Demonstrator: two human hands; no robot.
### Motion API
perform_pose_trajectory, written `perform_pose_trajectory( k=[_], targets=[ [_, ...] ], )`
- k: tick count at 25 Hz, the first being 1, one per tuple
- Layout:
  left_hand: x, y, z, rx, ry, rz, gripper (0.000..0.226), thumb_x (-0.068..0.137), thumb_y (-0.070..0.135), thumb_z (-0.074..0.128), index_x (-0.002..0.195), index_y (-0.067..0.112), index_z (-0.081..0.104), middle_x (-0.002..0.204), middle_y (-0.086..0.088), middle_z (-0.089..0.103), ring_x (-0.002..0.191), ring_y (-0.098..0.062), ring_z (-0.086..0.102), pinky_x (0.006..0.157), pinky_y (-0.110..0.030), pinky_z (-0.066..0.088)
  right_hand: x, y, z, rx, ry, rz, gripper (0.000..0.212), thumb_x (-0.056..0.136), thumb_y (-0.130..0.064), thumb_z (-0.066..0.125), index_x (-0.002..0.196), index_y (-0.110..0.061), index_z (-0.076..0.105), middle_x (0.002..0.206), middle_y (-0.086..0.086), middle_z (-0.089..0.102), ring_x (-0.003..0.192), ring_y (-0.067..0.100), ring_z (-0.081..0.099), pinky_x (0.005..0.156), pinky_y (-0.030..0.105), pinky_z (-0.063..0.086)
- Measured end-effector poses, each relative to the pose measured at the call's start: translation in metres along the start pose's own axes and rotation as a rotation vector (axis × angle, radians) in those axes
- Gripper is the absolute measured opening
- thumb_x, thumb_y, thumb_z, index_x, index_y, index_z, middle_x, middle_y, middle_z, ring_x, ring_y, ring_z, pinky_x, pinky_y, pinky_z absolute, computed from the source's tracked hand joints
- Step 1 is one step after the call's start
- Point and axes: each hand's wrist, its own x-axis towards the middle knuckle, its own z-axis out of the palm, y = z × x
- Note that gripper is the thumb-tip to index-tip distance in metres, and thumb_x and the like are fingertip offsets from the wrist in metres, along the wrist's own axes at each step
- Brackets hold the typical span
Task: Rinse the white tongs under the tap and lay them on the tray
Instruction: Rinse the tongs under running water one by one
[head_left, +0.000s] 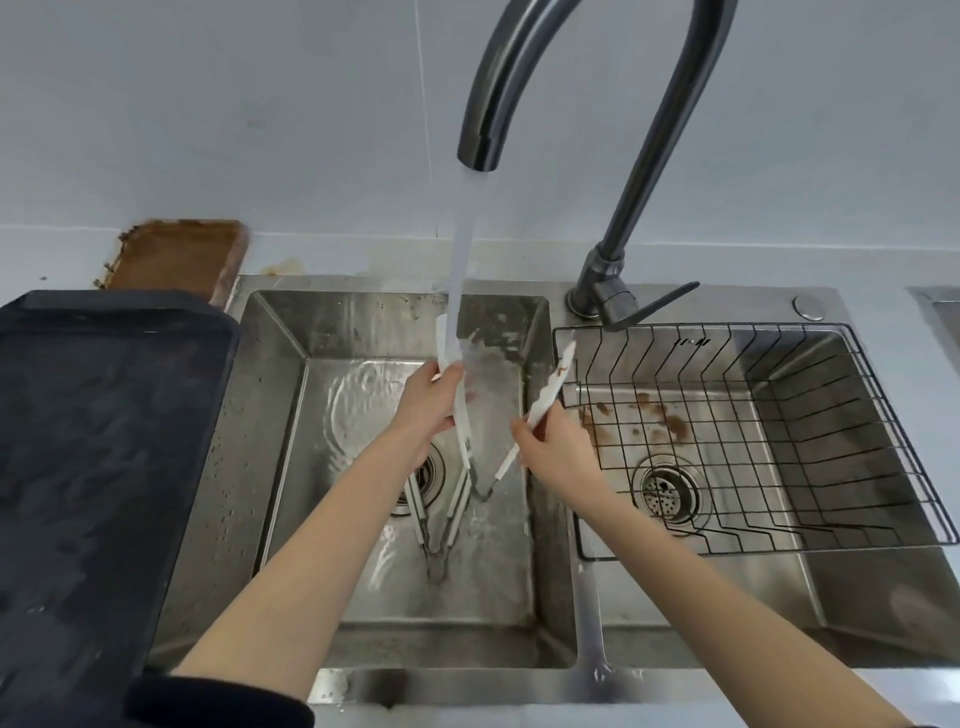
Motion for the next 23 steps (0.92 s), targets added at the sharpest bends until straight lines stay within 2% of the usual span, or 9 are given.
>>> perform_pose_trajectory(
  k=[3,5,7,8,10,13,17,19,23],
  targets=[
    [-0.004,0.001,-0.002,0.214,-0.064,0.071,0.032,0.096,0.029,0.043,0.122,0.012,0.049,0.104,-0.004,0.063,0.093,-0.019,0.063,0.078,-0.022,0.049,0.0,0.001,0.004,0.042,-0.045,0.068,0.023,0.095,-0.021,0.043,0.105,-0.001,0.049,0.084,0.012,0.058,0.08,0.029,0.063,0.059,0.03,0.046],
    [-0.007,0.001,-0.007,0.287,-0.123,0.07,0.033,0.095,0.034,0.043,0.122,0.015,0.048,0.099,-0.002,0.063,0.091,-0.018,0.064,0.08,-0.023,0.049,0.004,0.001,0.007,0.062,-0.087,0.1,0.025,0.094,-0.019,0.042,0.108,0.0,0.049,0.085,0.011,0.057,0.091,0.035,0.067,0.072,0.039,0.054],
    [-0.009,0.002,-0.014,0.285,-0.171,0.051,0.037,0.094,0.043,0.04,0.121,0.019,0.049,0.094,0.002,0.063,0.09,-0.017,0.065,0.084,-0.028,0.051,0.007,0.001,0.01,0.1,-0.133,0.142,0.022,0.093,-0.019,0.044,0.105,-0.001,0.05,0.087,0.012,0.057,0.098,0.036,0.066,0.087,0.046,0.054],
    [-0.01,0.003,-0.017,0.267,-0.19,0.046,0.039,0.093,0.047,0.038,0.119,0.021,0.051,0.094,0.003,0.063,0.09,-0.016,0.066,0.085,-0.03,0.051,0.01,0.001,0.012,0.138,-0.145,0.165,0.019,0.093,-0.019,0.045,0.1,-0.003,0.051,0.088,0.012,0.057,0.101,0.037,0.065,0.09,0.049,0.053],
    [-0.011,0.004,-0.022,0.235,-0.202,0.058,0.038,0.092,0.051,0.036,0.108,0.023,0.056,0.091,0.003,0.065,0.086,-0.014,0.066,0.085,-0.03,0.051,0.012,0.001,0.015,0.246,-0.142,0.229,0.015,0.093,-0.017,0.046,0.094,-0.004,0.053,0.092,0.014,0.06,0.103,0.036,0.064,0.09,0.046,0.054],
    [-0.012,0.008,-0.023,0.189,-0.232,0.074,0.027,0.09,0.046,0.046,0.087,0.022,0.056,0.083,0.003,0.063,0.083,-0.015,0.065,0.088,-0.031,0.052,0.014,-0.001,0.015,0.338,-0.171,0.296,0.024,0.094,-0.013,0.045,0.111,0.001,0.056,0.107,0.017,0.064,0.104,0.032,0.065,0.087,0.037,0.056],
    [-0.015,0.012,-0.021,0.119,-0.293,0.089,0.016,0.089,0.041,0.051,0.09,0.026,0.056,0.077,0.005,0.057,0.077,-0.014,0.061,0.092,-0.037,0.05,0.018,-0.005,0.015,0.2,-0.223,0.274,0.03,0.093,-0.011,0.044,0.117,0.003,0.055,0.113,0.02,0.066,0.101,0.032,0.067,0.089,0.04,0.056],
    [-0.018,0.014,-0.019,0.067,-0.271,0.101,0.01,0.09,0.041,0.049,0.09,0.033,0.055,0.075,0.007,0.056,0.068,-0.009,0.06,0.085,-0.034,0.053,0.02,-0.009,0.016,0.154,-0.259,0.262,0.031,0.092,-0.009,0.043,0.119,0.002,0.055,0.114,0.02,0.066,0.102,0.032,0.067,0.09,0.042,0.055],
    [-0.016,0.018,-0.018,0.08,-0.211,0.105,0.024,0.09,0.051,0.04,0.089,0.032,0.053,0.048,0.015,0.055,0.048,0.0,0.057,0.062,-0.023,0.049,0.021,-0.018,0.016,0.213,-0.313,0.293,0.03,0.094,-0.006,0.042,0.12,0.001,0.054,0.12,0.02,0.063,0.108,0.031,0.064,0.085,0.033,0.055]
  ],
)
